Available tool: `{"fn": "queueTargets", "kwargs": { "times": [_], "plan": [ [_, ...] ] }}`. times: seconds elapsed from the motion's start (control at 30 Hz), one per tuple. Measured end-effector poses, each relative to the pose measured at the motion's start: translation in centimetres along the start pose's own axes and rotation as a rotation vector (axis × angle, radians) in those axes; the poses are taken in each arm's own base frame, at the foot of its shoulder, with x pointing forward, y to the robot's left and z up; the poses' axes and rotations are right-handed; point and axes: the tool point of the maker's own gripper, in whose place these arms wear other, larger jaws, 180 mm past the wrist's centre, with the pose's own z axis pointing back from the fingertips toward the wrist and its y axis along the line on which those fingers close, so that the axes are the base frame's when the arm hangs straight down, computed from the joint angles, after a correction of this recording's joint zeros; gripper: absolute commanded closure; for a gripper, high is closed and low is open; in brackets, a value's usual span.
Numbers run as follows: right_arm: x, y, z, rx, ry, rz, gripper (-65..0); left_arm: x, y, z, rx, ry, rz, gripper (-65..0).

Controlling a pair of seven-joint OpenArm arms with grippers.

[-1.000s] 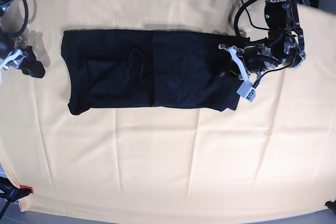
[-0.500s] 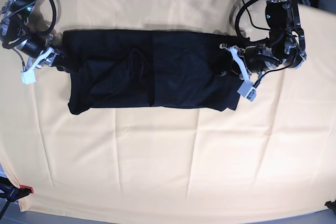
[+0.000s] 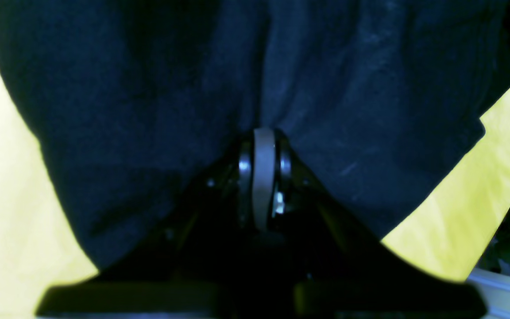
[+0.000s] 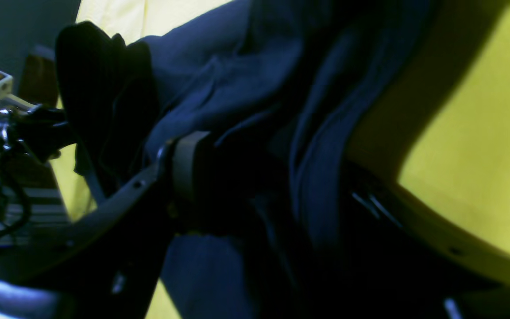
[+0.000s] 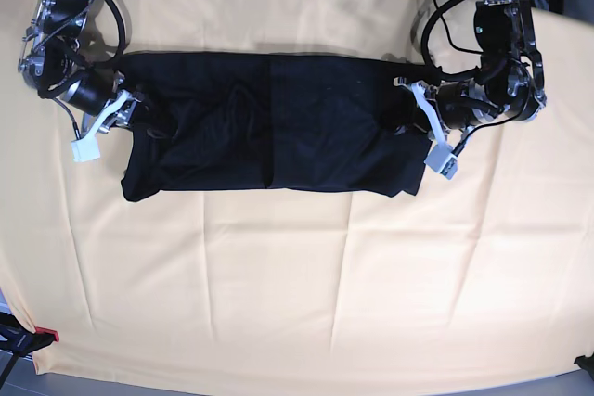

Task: Fold the T-shirt properly
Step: 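Grasp both ends of the folded shirt with the left and right grippers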

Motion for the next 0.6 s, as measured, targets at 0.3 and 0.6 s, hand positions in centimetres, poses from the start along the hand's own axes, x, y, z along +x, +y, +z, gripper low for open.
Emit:
{"fn": "queueTargets", "kwargs": {
  "times": [0.3, 0.6],
  "plan": [
    [0.7, 0.5, -0.4, 0.020, -0.028, 0.005, -34.7, 0.1, -0.1, 0.0, -0.006, -0.004, 0.002, 0.0],
    [0.3, 2.3, -1.9, 0.078, -0.063, -0.018, -34.7, 0.4, -0.4, 0.0, -0.024, -0.020, 0.008, 0.0]
  ]
}}
